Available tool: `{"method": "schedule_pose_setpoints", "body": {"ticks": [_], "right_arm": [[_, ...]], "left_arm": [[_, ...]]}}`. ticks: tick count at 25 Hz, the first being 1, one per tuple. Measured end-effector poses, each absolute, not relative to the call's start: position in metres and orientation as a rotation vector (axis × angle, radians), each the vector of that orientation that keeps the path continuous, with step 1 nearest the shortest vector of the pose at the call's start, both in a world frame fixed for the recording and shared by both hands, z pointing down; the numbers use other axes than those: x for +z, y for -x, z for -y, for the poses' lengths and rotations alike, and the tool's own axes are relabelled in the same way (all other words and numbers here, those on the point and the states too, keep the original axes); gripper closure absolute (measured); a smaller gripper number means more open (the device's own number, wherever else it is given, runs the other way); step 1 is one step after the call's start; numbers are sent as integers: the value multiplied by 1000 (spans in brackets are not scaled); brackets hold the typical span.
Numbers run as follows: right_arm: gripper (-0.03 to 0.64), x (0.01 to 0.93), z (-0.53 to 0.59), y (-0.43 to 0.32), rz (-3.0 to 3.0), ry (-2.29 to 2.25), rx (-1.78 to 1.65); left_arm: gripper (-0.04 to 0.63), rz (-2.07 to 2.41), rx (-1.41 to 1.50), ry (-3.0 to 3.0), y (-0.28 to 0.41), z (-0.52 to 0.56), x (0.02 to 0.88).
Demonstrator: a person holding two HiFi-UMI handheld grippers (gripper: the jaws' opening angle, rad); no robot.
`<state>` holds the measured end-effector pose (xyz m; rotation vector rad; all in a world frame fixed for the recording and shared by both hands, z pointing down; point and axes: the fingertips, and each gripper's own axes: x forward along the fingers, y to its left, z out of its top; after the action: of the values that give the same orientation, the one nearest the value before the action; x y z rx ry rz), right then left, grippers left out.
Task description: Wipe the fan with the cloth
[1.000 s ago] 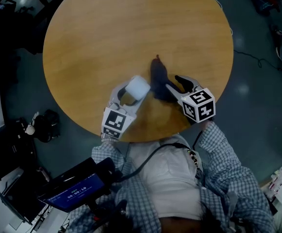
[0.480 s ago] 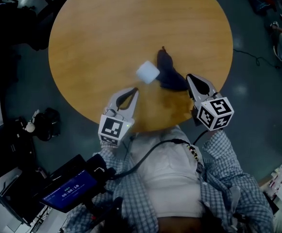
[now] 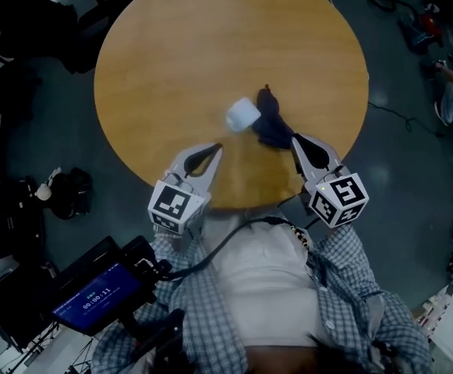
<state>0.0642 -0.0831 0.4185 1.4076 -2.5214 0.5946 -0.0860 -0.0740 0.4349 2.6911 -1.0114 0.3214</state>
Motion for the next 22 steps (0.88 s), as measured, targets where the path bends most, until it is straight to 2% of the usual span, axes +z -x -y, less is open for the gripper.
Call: {"method": "schedule_pose_setpoints", "body": {"ticks": [22], "right_arm": [[614, 416, 121, -42, 2610, -1238, 509]], "left_arm": [[595, 1103, 282, -2743, 85, 103, 408]]}}
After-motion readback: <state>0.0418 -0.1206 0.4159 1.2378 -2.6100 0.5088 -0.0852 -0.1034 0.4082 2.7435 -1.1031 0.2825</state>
